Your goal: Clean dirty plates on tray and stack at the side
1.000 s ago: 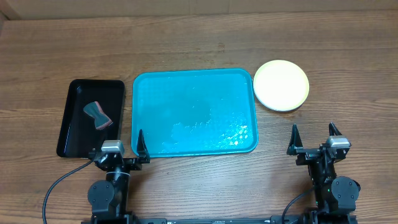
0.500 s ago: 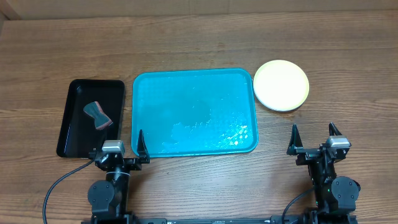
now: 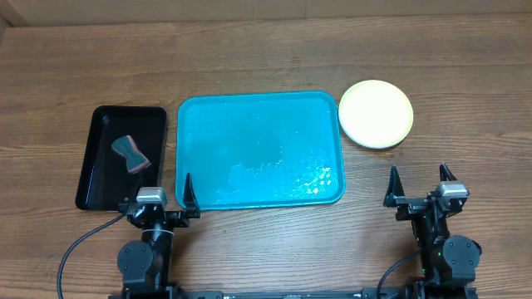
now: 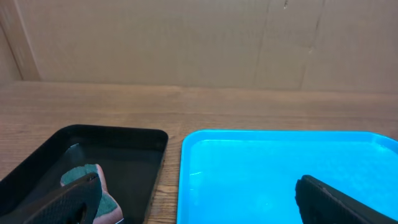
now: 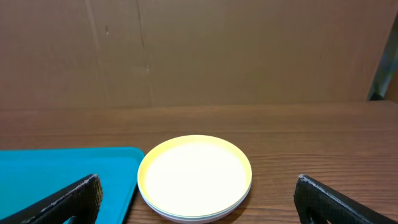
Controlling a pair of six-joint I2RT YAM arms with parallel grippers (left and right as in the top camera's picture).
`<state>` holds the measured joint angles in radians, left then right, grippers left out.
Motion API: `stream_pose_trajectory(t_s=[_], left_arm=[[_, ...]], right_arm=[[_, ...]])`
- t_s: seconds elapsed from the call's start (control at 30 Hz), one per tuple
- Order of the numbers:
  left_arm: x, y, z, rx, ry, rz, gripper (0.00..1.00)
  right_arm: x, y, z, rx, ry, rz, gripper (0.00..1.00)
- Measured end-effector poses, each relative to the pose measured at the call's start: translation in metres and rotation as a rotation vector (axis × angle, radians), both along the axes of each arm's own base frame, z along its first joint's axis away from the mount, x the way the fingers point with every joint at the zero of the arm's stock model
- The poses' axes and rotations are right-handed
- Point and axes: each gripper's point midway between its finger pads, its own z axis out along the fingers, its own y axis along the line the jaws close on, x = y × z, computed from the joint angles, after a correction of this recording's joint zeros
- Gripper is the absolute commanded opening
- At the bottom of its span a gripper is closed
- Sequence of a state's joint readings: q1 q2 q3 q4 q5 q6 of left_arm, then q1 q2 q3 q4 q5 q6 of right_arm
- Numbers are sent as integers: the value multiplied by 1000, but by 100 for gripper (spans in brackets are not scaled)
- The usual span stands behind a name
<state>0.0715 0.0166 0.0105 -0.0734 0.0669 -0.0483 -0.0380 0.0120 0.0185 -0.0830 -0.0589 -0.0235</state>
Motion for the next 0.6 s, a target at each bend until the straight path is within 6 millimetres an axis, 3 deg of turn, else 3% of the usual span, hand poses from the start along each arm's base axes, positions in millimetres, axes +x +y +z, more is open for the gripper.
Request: stream_pose_trajectory(t_s=[0.6], left_arm=[[0, 0, 0, 0, 0, 0, 100]], right_arm=[[0, -4, -1, 0, 3, -26, 100]])
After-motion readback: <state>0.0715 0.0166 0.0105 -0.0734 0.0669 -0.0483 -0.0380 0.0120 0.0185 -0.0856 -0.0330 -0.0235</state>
